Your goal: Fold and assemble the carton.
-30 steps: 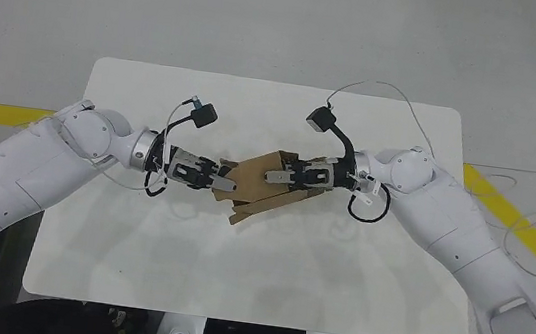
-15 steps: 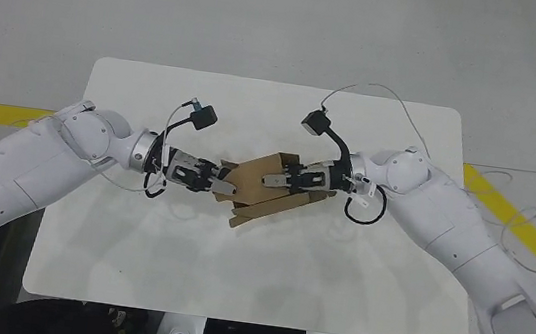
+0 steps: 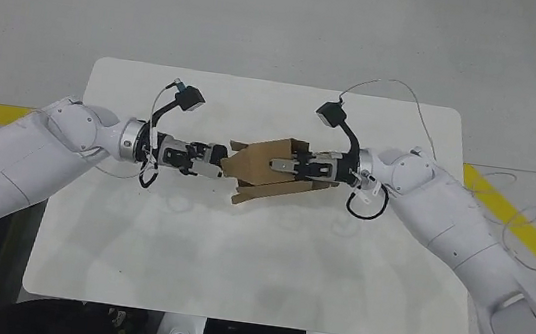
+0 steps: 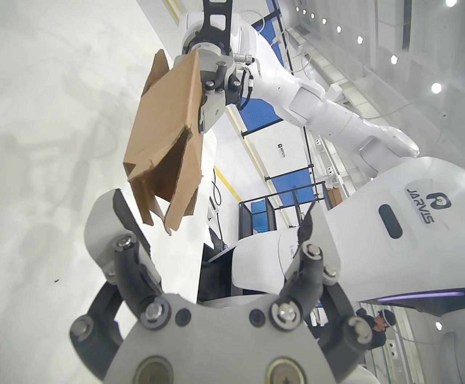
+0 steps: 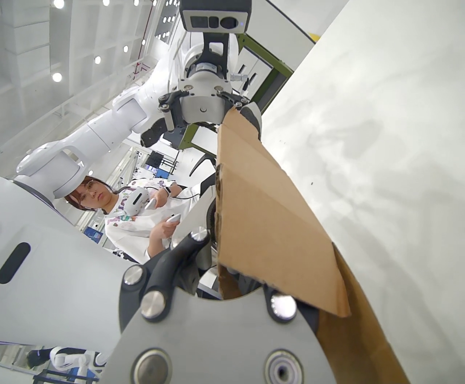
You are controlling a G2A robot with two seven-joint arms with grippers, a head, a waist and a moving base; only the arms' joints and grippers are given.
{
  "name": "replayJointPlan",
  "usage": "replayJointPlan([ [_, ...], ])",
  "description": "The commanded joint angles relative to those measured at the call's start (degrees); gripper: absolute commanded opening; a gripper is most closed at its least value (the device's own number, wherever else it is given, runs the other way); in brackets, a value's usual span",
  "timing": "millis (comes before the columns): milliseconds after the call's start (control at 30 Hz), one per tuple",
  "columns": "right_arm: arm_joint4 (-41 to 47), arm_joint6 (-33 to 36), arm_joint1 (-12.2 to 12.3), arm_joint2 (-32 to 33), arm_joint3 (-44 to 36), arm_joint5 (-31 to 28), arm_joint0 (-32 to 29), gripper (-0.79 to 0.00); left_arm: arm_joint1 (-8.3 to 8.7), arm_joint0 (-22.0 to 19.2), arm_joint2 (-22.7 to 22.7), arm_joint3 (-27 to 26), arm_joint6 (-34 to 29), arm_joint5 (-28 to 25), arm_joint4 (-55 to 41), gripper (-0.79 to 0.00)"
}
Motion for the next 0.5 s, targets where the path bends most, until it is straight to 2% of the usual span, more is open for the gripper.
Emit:
replayJointPlan([
  [0, -0.30, -0.86, -0.27, 0.55, 0.96, -0.86, -0.20, -0.785, -0.13, 0.37, -0.45, 0.60, -0.17, 0.18, -0.81, 0.000],
  [467, -11.05, -10.89, -1.41, 4.92, -0.74, 2.01, -2.39, -0.785, -1.89, 3.14, -4.80, 4.66, -1.28, 1.30, -3.10, 0.000],
])
